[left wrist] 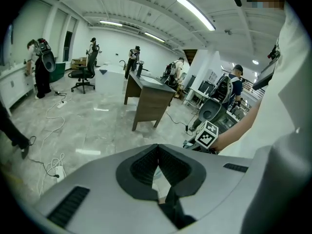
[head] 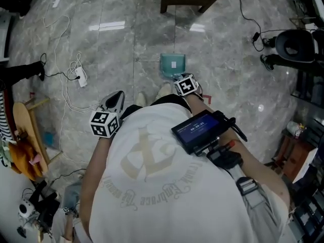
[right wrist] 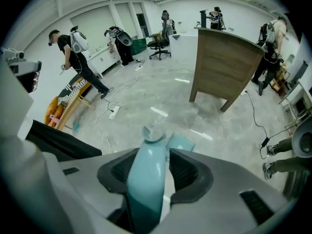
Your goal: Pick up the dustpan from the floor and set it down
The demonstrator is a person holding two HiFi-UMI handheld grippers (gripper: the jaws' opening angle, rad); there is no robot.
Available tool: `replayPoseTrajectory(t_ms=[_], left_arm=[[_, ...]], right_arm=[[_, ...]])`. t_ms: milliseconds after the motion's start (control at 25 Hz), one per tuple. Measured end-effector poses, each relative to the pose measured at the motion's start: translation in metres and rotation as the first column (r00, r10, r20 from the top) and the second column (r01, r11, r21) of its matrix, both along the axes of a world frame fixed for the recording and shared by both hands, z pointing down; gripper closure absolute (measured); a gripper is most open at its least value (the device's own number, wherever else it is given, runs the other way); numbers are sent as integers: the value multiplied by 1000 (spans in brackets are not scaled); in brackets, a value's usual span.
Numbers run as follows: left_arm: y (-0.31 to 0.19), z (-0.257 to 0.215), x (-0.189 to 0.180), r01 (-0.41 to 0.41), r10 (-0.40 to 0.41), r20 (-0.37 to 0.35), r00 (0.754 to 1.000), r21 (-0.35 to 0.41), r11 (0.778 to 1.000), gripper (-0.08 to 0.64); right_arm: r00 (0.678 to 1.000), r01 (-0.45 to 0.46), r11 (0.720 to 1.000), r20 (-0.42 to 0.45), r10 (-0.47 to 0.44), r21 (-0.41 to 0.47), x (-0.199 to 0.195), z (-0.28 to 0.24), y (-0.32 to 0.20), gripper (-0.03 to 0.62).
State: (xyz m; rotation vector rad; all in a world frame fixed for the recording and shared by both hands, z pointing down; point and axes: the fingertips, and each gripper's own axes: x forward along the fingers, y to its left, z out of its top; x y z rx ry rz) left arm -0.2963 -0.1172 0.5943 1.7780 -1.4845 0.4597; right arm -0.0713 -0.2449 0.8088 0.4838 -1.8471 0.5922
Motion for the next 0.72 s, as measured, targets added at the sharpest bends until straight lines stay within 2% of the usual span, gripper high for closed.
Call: replayPoseTrajectory(t_ms=[160,320,440,560,720], left_arm=[[-3,-3,12,13,-13,5,1000,-8,1000,548],[-1,1,1,5,-5,7,1000,-13,1000,548],[-6,1,9,-5,5,3,1000,-15,1000,549],[-18,-3,25,-29,29,-1,1000,-18,999,548],[-30,2,34,-84,83,-5,996,-15,996,548]], right_arm=[[1000,-6,1000,-6,6,-23,16,5,1,408],[1000,-6,1000,-15,6,1,0,5,0,430],[999,-15,999,-41,16,28,11,1,-7,465],[997,-27,998,-68,31,55,32,-5,-16,492],[998,0,998,-62,4,70,37,-7,-15,494]])
